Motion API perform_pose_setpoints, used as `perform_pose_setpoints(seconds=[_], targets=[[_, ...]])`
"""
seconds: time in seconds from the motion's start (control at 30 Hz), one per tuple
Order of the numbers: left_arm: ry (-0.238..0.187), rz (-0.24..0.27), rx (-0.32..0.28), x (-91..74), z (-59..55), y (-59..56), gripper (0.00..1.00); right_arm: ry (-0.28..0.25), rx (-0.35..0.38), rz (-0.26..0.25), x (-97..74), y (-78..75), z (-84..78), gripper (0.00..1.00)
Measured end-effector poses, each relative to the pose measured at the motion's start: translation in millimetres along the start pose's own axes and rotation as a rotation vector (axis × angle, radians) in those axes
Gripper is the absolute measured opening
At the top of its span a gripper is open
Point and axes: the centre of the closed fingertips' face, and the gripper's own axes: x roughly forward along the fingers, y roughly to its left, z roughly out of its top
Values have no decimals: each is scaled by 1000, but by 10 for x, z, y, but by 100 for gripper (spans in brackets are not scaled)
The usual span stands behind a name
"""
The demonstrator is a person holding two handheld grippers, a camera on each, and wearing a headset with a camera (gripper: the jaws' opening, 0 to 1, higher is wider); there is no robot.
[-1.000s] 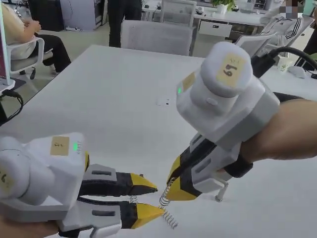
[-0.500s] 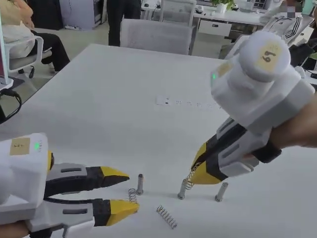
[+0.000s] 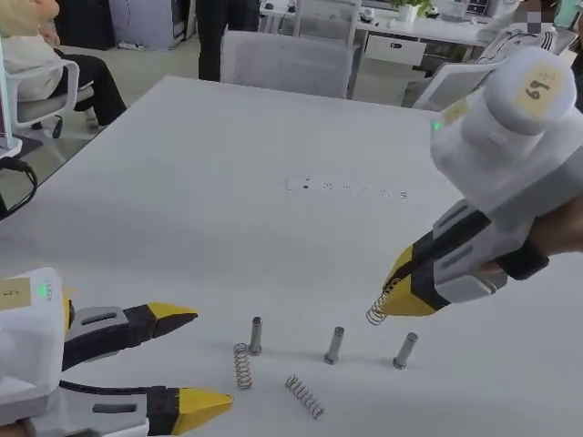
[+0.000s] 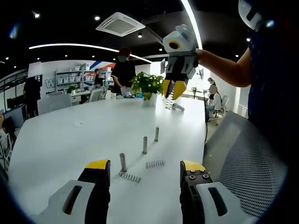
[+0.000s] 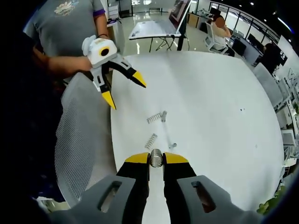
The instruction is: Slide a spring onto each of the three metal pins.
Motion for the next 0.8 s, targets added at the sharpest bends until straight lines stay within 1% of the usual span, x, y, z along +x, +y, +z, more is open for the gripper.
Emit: perform_pose_setpoints(seconds=[0.07,0.17,0.2,0.27,0.47,0.57,0.67,0.73,0.8], targets=[[7,15,-3,1,-64,40,59,6,10,-16,-10,-55,-44,8],[11,24,7,5,-113,63,61,13,23,-25,-18,-106,-94,8],[12,34,13,11,-137,85,63,17,31,-26,-18,-127,-122,8],[11,43,23,23,-167,103,65,34,38,-36,-11,-168,-187,8],[9,45,36,70,-226,108,67,72,70,-53,14,-288,-356,8],[18,47,31,89,-270,118,68,85,95,-55,35,-355,-435,8],[22,49,35,96,-295,124,70,119,104,-68,55,-422,-538,8],[24,52,38,99,-309,131,72,136,119,-61,87,-443,-601,8],[26,54,42,102,-323,134,72,157,119,-67,143,-482,-674,8]])
